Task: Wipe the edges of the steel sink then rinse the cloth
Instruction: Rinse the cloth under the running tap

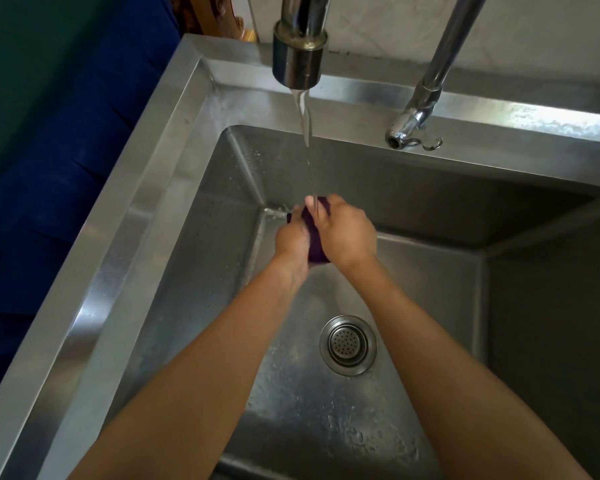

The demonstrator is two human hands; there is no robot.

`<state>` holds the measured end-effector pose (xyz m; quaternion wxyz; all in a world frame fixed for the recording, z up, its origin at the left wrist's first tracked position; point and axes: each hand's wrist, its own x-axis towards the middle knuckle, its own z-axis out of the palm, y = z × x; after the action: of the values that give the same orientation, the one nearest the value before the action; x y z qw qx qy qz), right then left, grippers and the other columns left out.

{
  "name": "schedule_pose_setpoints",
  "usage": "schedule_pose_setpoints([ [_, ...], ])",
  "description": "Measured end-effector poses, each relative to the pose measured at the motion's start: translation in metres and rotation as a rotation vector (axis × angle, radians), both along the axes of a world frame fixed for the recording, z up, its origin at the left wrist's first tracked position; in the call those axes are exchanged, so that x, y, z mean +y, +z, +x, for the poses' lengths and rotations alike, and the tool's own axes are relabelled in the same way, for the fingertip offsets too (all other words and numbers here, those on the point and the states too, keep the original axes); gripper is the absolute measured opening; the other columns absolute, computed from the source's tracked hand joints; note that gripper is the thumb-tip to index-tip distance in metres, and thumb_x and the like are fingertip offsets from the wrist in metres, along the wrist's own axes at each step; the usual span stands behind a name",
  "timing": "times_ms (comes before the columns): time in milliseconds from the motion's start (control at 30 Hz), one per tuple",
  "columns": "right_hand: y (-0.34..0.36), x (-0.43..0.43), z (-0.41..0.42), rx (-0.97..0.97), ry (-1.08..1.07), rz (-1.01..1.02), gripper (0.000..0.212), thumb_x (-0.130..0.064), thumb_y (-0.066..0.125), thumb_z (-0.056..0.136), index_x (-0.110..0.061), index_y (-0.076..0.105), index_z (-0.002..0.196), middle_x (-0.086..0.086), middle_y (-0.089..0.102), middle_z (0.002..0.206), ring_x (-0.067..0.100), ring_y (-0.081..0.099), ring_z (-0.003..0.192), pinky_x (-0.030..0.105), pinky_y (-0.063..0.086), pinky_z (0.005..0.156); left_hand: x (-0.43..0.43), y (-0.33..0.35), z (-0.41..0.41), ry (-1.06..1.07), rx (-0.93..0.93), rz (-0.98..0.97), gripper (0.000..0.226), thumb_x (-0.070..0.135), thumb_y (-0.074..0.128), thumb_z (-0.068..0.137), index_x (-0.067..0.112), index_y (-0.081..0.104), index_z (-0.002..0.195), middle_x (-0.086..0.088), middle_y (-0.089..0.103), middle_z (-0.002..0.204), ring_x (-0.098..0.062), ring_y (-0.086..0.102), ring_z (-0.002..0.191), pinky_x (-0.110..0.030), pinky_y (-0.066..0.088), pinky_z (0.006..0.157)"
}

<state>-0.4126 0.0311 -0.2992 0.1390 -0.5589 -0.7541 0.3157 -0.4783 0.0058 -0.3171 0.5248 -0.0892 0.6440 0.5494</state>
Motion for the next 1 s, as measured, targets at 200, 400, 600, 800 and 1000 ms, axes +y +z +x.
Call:
schedule_pose_setpoints([
  [200,-0.007,0.028,-0.002,-0.037,0.008,-0.220,0.043,-0.047,0.042,0.089,-0.012,0.064,0.075,0.018,0.067,0.088,0.035,0.062,0.079,0.028,0.040,0.061,-0.001,-0.001,0.004,-0.076,0.239,-0.088,0.037,0.043,0.041,0.096,0.018,0.056,0.073,-0.003,0.061,0.068,-0.019,0.058,0.051,-0.016,0.038,0.029],
  [400,-0.008,0.046,0.025,0.174,-0.049,-0.705,0.036,-0.040,0.044,0.095,-0.010,0.058,0.110,0.016,0.062,0.103,0.031,0.065,0.085,0.034,0.057,0.057,-0.015,-0.009,0.006,-0.162,0.248,0.137,0.022,0.042,0.047,0.094,0.021,0.053,0.094,0.001,0.062,0.084,-0.012,0.062,0.062,-0.017,0.038,0.035],
  [600,-0.019,0.009,0.031,0.269,0.251,-0.424,0.060,-0.040,0.061,0.085,-0.030,0.034,0.138,0.011,0.043,0.123,0.019,0.049,0.106,0.024,0.044,0.084,-0.010,-0.009,-0.014,-0.048,-0.179,0.139,0.047,0.052,0.043,0.092,0.010,0.058,0.106,-0.008,0.072,0.085,-0.018,0.069,0.071,-0.030,0.058,0.064],
  [800,-0.028,-0.002,0.024,0.336,0.117,-0.281,0.031,-0.045,0.053,0.088,-0.018,0.056,0.104,0.014,0.063,0.096,0.029,0.059,0.089,0.039,0.049,0.081,-0.011,-0.006,-0.032,-0.219,0.073,0.045,0.021,0.042,0.050,0.091,0.025,0.051,0.103,0.001,0.065,0.076,-0.014,0.059,0.058,-0.019,0.046,0.045],
  [1000,-0.021,0.011,0.019,0.182,0.031,-0.250,0.045,-0.055,0.043,0.088,-0.013,0.052,0.103,0.009,0.049,0.101,0.031,0.056,0.097,0.031,0.039,0.082,-0.008,-0.001,-0.017,-0.322,0.226,0.006,0.036,0.049,0.043,0.093,0.021,0.060,0.078,0.001,0.060,0.055,-0.008,0.050,0.036,-0.014,0.039,0.036],
])
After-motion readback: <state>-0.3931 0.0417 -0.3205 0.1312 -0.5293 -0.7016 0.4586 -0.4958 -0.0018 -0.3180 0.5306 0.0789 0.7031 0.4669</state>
